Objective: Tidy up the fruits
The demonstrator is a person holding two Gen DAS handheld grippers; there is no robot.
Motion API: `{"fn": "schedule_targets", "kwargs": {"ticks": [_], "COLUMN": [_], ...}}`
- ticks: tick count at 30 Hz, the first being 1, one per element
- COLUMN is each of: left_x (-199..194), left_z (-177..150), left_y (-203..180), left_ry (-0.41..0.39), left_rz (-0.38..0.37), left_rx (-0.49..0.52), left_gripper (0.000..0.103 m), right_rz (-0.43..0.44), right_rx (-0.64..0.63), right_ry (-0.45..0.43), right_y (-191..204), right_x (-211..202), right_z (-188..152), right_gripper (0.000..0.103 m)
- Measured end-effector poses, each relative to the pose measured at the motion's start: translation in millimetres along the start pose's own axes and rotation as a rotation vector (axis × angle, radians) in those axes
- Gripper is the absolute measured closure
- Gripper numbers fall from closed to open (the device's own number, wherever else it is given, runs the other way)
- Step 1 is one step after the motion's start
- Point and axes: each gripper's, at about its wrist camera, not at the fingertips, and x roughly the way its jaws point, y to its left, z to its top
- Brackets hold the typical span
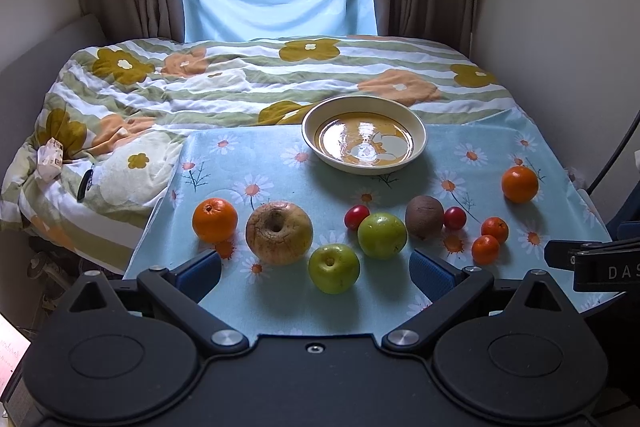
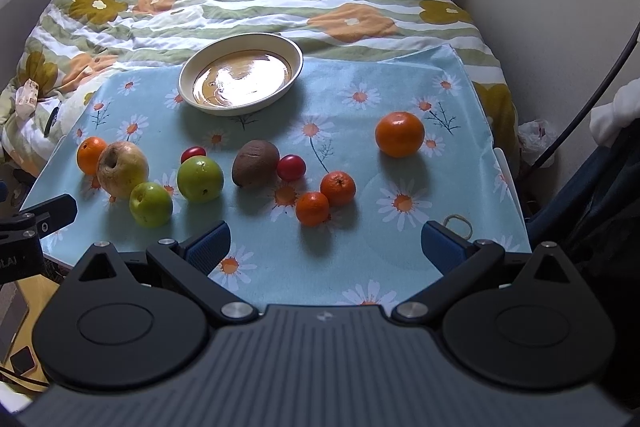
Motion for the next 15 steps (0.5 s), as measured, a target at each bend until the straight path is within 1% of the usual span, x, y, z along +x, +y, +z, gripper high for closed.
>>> {"fn": "schedule_targets", "kwargs": {"ticks": [15], "left_x": [2.7], "left_z": [1.1], "left_y": [1.9], "left_ry": [-0.003], "left_rz": [0.000], "left_rx": [-0.004], "left_gripper": [0.001], "right_rz": [0.000], "right_rx": [-0.008], "right_ry": [-0.003], "right_y": [2.2], "right_x": [1.0], "right_z": [2.9], "right_gripper": [0.000]}}
